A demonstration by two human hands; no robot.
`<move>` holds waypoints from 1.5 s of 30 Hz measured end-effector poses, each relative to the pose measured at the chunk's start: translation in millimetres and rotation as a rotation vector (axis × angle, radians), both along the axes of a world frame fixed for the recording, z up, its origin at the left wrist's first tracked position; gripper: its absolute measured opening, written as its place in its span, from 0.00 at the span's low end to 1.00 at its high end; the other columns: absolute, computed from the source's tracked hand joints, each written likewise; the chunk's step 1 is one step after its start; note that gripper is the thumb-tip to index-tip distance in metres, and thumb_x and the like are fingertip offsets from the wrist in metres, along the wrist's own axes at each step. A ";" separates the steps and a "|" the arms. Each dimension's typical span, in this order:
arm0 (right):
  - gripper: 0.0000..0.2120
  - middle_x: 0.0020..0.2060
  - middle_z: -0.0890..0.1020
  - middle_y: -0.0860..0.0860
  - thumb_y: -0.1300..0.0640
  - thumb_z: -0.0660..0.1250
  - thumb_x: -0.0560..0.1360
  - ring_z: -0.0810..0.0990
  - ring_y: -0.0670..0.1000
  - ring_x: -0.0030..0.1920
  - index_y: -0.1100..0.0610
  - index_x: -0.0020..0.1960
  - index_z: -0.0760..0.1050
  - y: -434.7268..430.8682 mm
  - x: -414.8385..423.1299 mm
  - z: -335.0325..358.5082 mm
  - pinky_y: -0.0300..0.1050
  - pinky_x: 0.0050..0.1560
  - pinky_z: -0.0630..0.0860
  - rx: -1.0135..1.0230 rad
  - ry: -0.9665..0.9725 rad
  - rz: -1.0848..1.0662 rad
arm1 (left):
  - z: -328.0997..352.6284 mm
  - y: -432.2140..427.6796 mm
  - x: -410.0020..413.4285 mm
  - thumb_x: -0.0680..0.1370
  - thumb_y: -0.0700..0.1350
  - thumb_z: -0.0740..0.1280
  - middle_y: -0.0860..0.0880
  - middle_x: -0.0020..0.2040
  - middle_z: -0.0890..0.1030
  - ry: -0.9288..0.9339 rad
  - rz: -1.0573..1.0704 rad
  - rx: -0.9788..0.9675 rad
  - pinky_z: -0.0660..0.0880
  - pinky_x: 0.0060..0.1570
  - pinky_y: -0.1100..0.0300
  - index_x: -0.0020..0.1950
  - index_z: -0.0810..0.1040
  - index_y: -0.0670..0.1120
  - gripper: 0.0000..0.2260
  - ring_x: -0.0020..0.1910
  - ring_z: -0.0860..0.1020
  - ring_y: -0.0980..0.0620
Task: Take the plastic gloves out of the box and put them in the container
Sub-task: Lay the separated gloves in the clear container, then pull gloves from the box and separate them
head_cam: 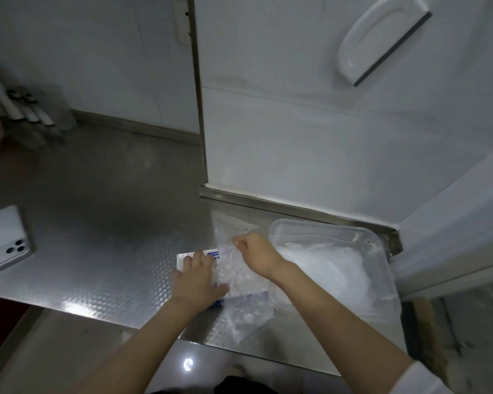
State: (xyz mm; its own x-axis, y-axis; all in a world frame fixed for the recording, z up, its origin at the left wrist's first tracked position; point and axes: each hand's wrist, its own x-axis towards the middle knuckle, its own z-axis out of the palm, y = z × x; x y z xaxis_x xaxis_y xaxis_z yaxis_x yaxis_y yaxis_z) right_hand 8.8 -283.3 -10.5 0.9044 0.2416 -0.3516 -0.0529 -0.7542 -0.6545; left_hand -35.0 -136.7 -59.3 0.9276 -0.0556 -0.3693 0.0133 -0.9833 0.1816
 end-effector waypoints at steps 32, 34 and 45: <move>0.19 0.42 0.81 0.47 0.66 0.69 0.73 0.80 0.41 0.38 0.55 0.60 0.67 -87.5 -38.2 52.5 0.32 0.35 0.76 0.571 -0.112 -0.436 | 85.0 -73.3 23.4 0.74 0.43 0.71 0.43 0.53 0.83 0.148 0.325 -1.431 0.74 0.61 0.49 0.58 0.77 0.40 0.14 0.55 0.80 0.45; 0.17 0.40 0.81 0.46 0.66 0.68 0.74 0.80 0.40 0.37 0.54 0.59 0.68 -91.1 -38.1 50.1 0.32 0.36 0.76 0.567 -0.149 -0.474 | 84.7 -76.9 22.6 0.77 0.38 0.67 0.42 0.46 0.83 0.128 0.384 -1.407 0.78 0.54 0.51 0.51 0.79 0.39 0.05 0.48 0.82 0.44; 0.14 0.38 0.81 0.49 0.70 0.65 0.75 0.80 0.38 0.36 0.61 0.59 0.69 -126.7 -35.1 55.4 0.30 0.39 0.75 0.617 -0.289 -0.567 | 59.8 -50.3 24.9 0.80 0.44 0.62 0.42 0.45 0.78 0.264 0.546 -1.067 0.75 0.42 0.59 0.43 0.75 0.42 0.09 0.38 0.76 0.49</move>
State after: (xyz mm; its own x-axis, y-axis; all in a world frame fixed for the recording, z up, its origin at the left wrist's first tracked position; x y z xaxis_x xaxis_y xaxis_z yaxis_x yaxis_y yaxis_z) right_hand -26.2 -409.9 44.9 0.9789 -0.1988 -0.0464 -0.0815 -0.1724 -0.9816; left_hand -10.1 -187.0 0.5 0.8275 -0.0730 -0.5566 0.5351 -0.1976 0.8214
